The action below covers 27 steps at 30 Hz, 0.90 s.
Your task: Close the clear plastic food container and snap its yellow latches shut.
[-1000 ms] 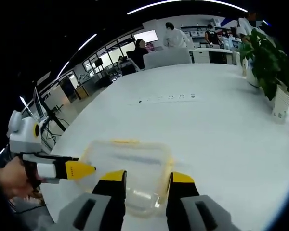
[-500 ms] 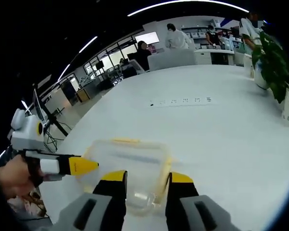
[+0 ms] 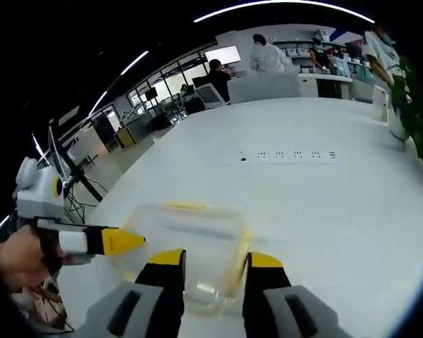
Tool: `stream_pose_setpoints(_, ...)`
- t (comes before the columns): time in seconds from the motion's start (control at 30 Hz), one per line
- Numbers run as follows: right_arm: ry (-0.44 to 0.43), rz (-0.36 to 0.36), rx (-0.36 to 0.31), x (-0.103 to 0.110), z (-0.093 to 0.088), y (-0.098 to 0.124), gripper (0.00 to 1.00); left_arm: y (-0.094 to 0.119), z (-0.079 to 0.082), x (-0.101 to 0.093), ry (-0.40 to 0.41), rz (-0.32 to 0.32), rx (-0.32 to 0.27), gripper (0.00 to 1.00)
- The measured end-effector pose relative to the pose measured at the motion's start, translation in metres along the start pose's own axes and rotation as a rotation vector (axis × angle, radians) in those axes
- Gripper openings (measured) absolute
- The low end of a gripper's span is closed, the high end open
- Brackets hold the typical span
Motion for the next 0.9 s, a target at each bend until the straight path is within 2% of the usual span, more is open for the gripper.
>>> stream_pose_setpoints(0.4,-0.004,0.014,0.014,-0.002,0.001,-0.001,0.31,0.002,-0.001,0.001,0.022,0.013,-0.009,0.45)
stream_pose_setpoints(0.47,0.044,0.050,0.012,-0.001,0.001,0.001,0.32,0.002,-0.001,0.001,0.033,0.018,-0.013,0.45)
stream_pose_setpoints(0.5,0.095,0.054,-0.012,-0.003,0.004,0.001,0.32,0.002,-0.002,0.002,0.037,0.014,-0.017,0.46)
stream_pose_setpoints(0.53,0.101,0.042,-0.036,-0.006,0.007,0.001,0.33,0.002,-0.002,0.004,0.032,0.013,-0.024,0.45)
stream_pose_setpoints(0.57,0.041,0.026,-0.063,-0.010,0.011,0.003,0.38,0.002,0.000,0.006,0.071,0.024,-0.043,0.44)
stream_pose_setpoints(0.63,-0.045,0.045,-0.100,-0.011,0.017,0.004,0.46,0.003,0.002,0.008,0.047,0.027,-0.054,0.44)
stream_pose_setpoints(0.67,-0.053,0.052,-0.112,-0.011,0.019,0.005,0.50,0.003,0.002,0.009,0.038,0.029,-0.056,0.46)
stream_pose_setpoints(0.73,0.002,0.043,-0.099,-0.012,0.017,0.005,0.55,0.004,0.006,0.012,0.026,0.034,-0.084,0.53)
stream_pose_setpoints(0.77,0.026,0.048,-0.095,-0.011,0.016,0.004,0.61,0.005,0.008,0.015,0.026,0.049,-0.101,0.60)
stream_pose_setpoints(0.9,0.020,0.072,-0.101,-0.007,0.012,0.001,0.78,0.004,0.008,0.022,0.004,0.065,-0.120,0.84)
Point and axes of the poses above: the point that each gripper's makers call its tool centre point, and the gripper's own axes: y roughly backward along the fingers, x roughly to its left, z roughly out of its top, the point moved 2 cm from there along y, roughly backward along the fingers, and after that the axes turned 8 degrees about -y, right-handed, at the moved point
